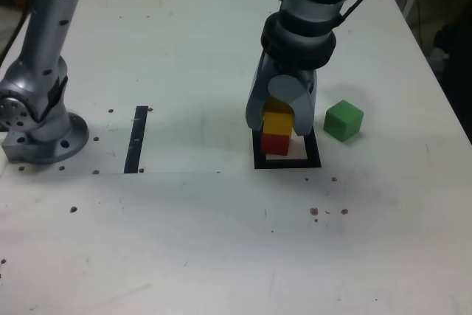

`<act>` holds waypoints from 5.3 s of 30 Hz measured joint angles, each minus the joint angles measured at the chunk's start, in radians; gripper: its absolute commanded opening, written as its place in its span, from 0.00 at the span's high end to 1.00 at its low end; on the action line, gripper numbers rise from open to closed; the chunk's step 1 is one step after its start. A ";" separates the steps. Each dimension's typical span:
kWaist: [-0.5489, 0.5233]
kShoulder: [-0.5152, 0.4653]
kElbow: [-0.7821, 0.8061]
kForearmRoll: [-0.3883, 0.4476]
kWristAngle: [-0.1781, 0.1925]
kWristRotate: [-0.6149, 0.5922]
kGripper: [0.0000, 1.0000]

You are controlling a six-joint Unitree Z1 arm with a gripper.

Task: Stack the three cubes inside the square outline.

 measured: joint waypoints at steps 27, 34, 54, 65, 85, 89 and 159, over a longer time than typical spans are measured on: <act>-0.013 -0.117 -0.068 0.062 0.065 0.028 0.00; -0.014 -0.061 -0.255 0.109 0.132 0.233 0.00; 0.009 0.208 -0.411 0.125 0.207 0.596 0.06; 0.013 0.248 -0.412 0.105 0.210 0.598 0.18; 0.016 0.280 -0.414 0.106 0.171 0.609 0.59; 0.017 0.281 -0.424 0.104 0.168 0.605 0.71; -0.071 -0.078 -0.228 0.294 0.037 -0.096 0.91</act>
